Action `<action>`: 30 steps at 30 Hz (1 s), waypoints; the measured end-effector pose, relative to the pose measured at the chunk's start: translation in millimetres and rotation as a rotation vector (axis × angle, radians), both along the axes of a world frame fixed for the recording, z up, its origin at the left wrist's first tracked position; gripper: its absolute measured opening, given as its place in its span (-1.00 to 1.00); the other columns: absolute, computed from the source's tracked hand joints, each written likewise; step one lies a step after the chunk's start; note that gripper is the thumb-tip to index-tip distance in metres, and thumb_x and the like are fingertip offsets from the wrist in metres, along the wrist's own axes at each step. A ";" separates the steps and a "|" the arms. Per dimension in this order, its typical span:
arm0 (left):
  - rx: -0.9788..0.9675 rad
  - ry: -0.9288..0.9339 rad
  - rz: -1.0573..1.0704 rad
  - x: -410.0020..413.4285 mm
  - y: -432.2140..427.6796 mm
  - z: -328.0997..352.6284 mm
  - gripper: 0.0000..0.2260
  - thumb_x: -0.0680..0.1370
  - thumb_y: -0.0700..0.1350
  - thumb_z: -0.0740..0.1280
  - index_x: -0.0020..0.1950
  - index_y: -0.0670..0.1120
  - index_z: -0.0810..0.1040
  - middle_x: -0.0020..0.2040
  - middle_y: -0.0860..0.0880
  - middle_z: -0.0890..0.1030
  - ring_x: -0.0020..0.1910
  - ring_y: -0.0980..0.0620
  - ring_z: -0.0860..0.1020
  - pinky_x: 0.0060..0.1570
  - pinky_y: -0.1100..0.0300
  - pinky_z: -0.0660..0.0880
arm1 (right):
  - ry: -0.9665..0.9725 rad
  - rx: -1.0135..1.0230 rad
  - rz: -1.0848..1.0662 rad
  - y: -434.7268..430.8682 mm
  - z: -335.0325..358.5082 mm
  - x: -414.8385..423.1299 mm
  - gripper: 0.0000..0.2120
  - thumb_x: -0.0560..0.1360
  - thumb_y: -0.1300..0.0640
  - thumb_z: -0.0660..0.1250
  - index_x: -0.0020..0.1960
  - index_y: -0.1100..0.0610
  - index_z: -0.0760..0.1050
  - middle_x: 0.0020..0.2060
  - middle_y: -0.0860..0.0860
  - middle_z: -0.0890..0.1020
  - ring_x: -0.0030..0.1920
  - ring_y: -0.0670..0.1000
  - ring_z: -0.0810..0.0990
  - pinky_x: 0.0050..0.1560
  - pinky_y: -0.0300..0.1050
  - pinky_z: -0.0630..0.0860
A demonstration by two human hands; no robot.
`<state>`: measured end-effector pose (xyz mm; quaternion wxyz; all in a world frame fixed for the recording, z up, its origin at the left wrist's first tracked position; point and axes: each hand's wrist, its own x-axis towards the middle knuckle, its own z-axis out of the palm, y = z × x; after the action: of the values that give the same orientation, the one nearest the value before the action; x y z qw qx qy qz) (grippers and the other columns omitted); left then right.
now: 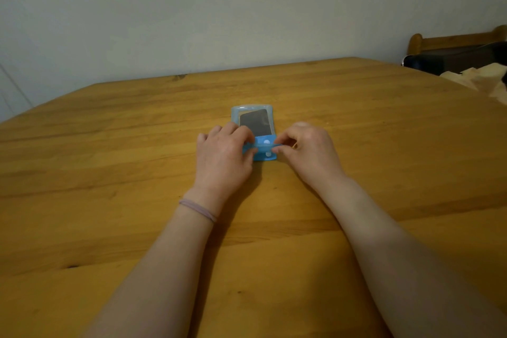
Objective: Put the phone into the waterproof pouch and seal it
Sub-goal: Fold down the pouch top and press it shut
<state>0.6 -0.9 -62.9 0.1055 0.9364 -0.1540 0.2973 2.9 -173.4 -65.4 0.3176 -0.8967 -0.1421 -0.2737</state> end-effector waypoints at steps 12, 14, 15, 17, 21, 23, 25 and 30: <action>-0.004 -0.024 -0.089 -2.2 -8.6 2.7 -0.95 0.51 -0.11 0.35 -0.12 0.01 0.59 -0.15 0.07 0.60 -0.16 0.00 0.50 -0.14 0.06 0.31 | 0.038 0.034 0.044 8.3 -2.7 -0.3 -0.93 0.37 0.16 0.50 -0.19 0.12 0.63 -0.26 -0.07 0.56 -0.23 -0.07 0.51 -0.22 -0.15 0.47; -0.003 -0.033 -0.075 -3.0 -8.2 3.3 -0.95 0.51 -0.10 0.34 -0.11 0.01 0.59 -0.14 0.07 0.60 -0.17 0.01 0.49 -0.14 0.06 0.31 | 0.038 0.041 0.061 7.9 -2.3 -0.5 -0.94 0.39 0.17 0.48 -0.16 0.12 0.64 -0.23 -0.06 0.57 -0.21 -0.08 0.52 -0.20 -0.19 0.47; -0.001 -0.036 -0.071 -3.3 -7.9 3.5 -0.95 0.51 -0.09 0.33 -0.10 0.01 0.59 -0.13 0.07 0.60 -0.17 0.00 0.50 -0.14 0.06 0.31 | 0.038 0.046 0.070 7.1 -1.9 -0.5 -0.95 0.40 0.19 0.47 -0.13 0.13 0.64 -0.22 -0.05 0.58 -0.20 -0.08 0.52 -0.18 -0.22 0.46; 0.010 -0.039 -0.071 -3.7 -7.7 3.5 -0.93 0.51 -0.06 0.31 -0.06 0.02 0.57 -0.09 0.07 0.59 -0.14 0.00 0.51 -0.13 0.05 0.33 | 0.036 0.046 0.082 5.7 -1.5 -0.4 -0.93 0.44 0.21 0.43 -0.08 0.14 0.65 -0.18 -0.02 0.59 -0.18 -0.10 0.52 -0.16 -0.27 0.43; 0.041 -0.056 -0.093 -3.3 -8.7 4.5 -0.89 0.53 -0.02 0.29 -0.05 0.01 0.59 -0.09 0.06 0.61 -0.12 0.00 0.52 -0.12 0.06 0.32 | 0.040 0.025 0.085 6.8 -2.2 -1.3 -0.93 0.47 0.19 0.40 -0.07 0.14 0.64 -0.17 -0.02 0.59 -0.16 -0.10 0.51 -0.15 -0.26 0.40; 0.042 -0.067 -0.091 -3.2 -9.4 4.5 -0.89 0.54 -0.04 0.28 -0.07 0.00 0.60 -0.11 0.05 0.61 -0.14 -0.01 0.52 -0.13 0.07 0.29 | 0.040 0.028 0.086 8.2 -2.4 -2.0 -0.94 0.47 0.18 0.39 -0.08 0.14 0.63 -0.18 -0.03 0.57 -0.16 -0.08 0.51 -0.15 -0.23 0.41; 0.043 -0.077 -0.082 -3.4 -10.6 4.6 -0.89 0.54 -0.07 0.28 -0.10 0.00 0.59 -0.14 0.06 0.60 -0.17 0.00 0.51 -0.14 0.09 0.26 | 0.031 0.016 0.088 9.9 -2.2 -2.4 -0.96 0.48 0.20 0.38 -0.10 0.15 0.61 -0.19 -0.03 0.55 -0.16 -0.05 0.51 -0.16 -0.20 0.42; 0.035 -0.080 -0.071 -2.9 -14.0 4.5 -0.89 0.52 -0.11 0.28 -0.14 -0.01 0.59 -0.18 0.06 0.60 -0.20 0.01 0.49 -0.13 0.10 0.24 | 0.007 -0.038 0.086 12.9 -1.6 -1.4 -0.98 0.47 0.25 0.37 -0.14 0.18 0.57 -0.21 -0.02 0.53 -0.14 0.00 0.50 -0.15 -0.07 0.46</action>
<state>-2.3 -14.9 -58.4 0.0932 0.9194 -0.1965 0.3278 1.5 -160.4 -67.0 0.3122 -0.8966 -0.1847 -0.2541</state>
